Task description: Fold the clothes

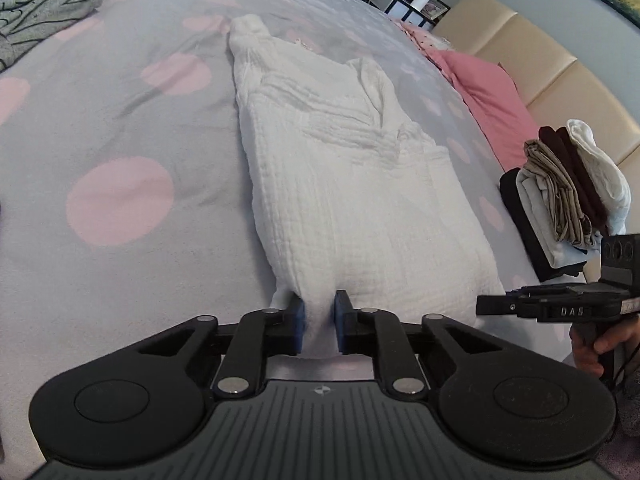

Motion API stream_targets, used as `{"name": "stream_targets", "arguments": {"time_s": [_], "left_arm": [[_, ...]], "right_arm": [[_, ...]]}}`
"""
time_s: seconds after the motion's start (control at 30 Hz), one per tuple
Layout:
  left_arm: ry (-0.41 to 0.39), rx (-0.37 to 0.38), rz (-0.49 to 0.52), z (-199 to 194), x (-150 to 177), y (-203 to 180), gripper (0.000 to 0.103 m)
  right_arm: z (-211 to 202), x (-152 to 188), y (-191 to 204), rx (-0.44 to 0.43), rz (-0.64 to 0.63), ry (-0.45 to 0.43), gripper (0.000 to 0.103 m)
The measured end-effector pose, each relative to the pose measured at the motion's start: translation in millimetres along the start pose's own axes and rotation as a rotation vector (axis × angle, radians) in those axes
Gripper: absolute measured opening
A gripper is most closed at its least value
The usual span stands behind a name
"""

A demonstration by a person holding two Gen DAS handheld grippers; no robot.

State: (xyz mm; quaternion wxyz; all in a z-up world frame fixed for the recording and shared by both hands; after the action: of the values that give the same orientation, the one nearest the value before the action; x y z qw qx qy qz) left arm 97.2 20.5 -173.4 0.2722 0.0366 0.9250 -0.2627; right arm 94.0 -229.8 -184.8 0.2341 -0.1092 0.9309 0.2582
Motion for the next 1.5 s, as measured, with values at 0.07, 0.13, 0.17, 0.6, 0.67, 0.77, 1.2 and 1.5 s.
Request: {"name": "stream_targets", "arguments": {"time_s": [0.07, 0.13, 0.17, 0.6, 0.67, 0.77, 1.2, 1.5], "left_arm": [[0.009, 0.021, 0.025, -11, -6, -5, 0.006], [0.025, 0.052, 0.023, -24, -12, -10, 0.006], [0.038, 0.067, 0.027, -30, -13, -13, 0.006], [0.331, 0.135, 0.063, -55, 46, -11, 0.005], [0.368, 0.107, 0.068, -40, 57, -5, 0.005], [0.395, 0.076, 0.063, -24, 66, 3, 0.006], [0.267, -0.047, 0.112, -48, 25, 4, 0.047], [0.060, -0.144, 0.245, -80, -90, -5, 0.047]], "right_arm": [[-6, -7, 2, -0.020, 0.014, -0.005, 0.016], [-14, -14, 7, -0.040, 0.021, -0.008, 0.015], [-20, -16, 11, -0.060, 0.027, -0.010, 0.015], [-41, 45, 37, -0.164, 0.040, 0.226, 0.014], [-27, 55, 31, -0.136, 0.043, 0.255, 0.014], [-9, 65, 24, -0.101, 0.050, 0.283, 0.014], [-29, 42, 13, 0.013, -0.017, 0.208, 0.051], [-55, -50, 16, 0.144, -0.124, 0.015, 0.052]]}}
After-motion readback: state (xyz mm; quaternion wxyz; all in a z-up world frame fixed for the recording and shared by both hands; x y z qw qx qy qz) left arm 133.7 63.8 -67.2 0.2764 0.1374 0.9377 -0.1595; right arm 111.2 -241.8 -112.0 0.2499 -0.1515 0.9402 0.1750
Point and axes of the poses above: each gripper's, at about its wrist camera, not at the fingertips, and z roughly the way its jaws point, y to its left, x to its underside, the point moved 10 cm from there along z, roughly the way its jaws point, and after that the axes turned 3 degrees about -y, right-handed, at the moved point
